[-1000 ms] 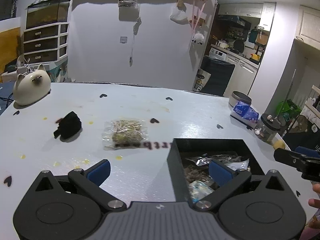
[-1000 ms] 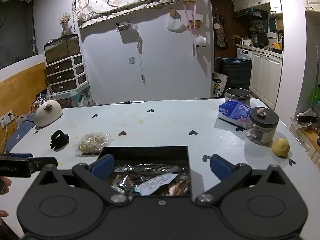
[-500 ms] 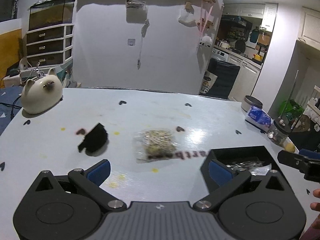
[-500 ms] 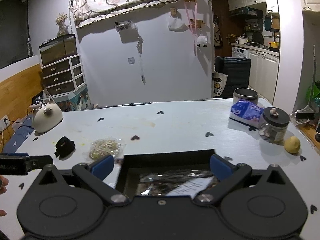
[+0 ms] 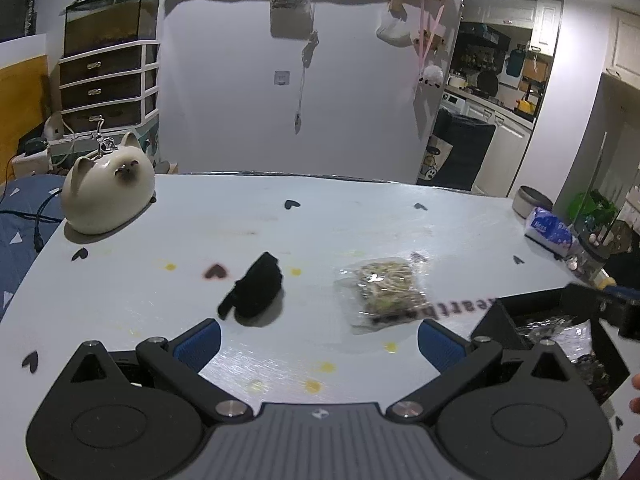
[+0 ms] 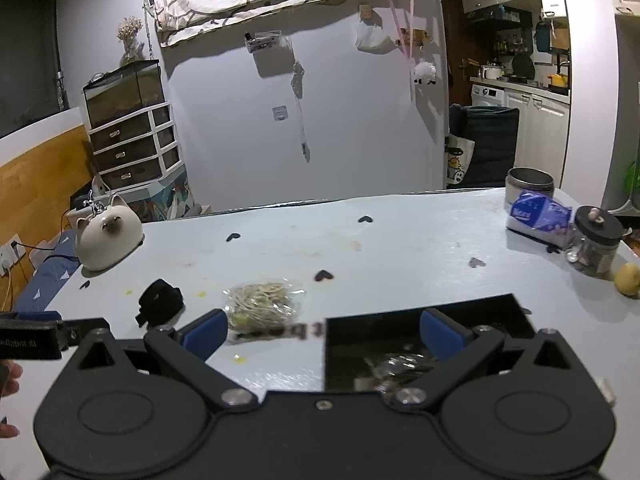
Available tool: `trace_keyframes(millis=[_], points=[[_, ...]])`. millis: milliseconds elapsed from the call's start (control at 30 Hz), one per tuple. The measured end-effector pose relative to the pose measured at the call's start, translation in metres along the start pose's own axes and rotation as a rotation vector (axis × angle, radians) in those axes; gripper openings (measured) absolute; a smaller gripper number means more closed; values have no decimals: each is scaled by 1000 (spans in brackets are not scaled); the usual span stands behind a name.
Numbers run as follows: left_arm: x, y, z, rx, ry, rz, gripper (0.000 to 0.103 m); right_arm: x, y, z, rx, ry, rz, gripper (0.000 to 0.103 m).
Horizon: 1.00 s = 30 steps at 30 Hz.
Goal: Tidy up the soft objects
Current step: 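Move both tools back over the remaining items on the table, then grasp the black fabric piece with the left tool while the right tool grasps the bagged beaded cord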
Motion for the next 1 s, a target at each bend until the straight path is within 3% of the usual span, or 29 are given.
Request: trace_keyframes(millis=[400, 600, 700, 767, 867, 933, 1000], points=[[18, 36, -57, -78, 33, -2, 103, 17, 48, -52, -19, 12, 13, 103], [29, 57, -89, -103, 49, -2, 103, 13, 64, -86, -39, 151, 30, 102], [31, 65, -104, -135, 81, 22, 101, 4, 73, -103, -18, 223, 44, 90], [31, 71, -113, -146, 96, 45, 95, -4, 77, -115, -2, 282, 27, 86], [33, 82, -121, -170, 106, 91, 75, -13, 78, -130, 14, 347, -23, 84], [35, 91, -127, -183, 111, 105, 57, -16, 78, -139, 7, 374, -54, 82], [36, 99, -132, -202, 121, 113, 49, -17, 76, -147, -8, 391, -77, 81]])
Point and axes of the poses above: each gripper's, at about its wrist camera, not at the fingertips, and z roughly against the way its jaws point, y to its left, x to its top, the point moved 7 cm from there along -z, roughly the way its jaws point, and after that the axes turned 10 degrees about -z, right-handed, at the moved point
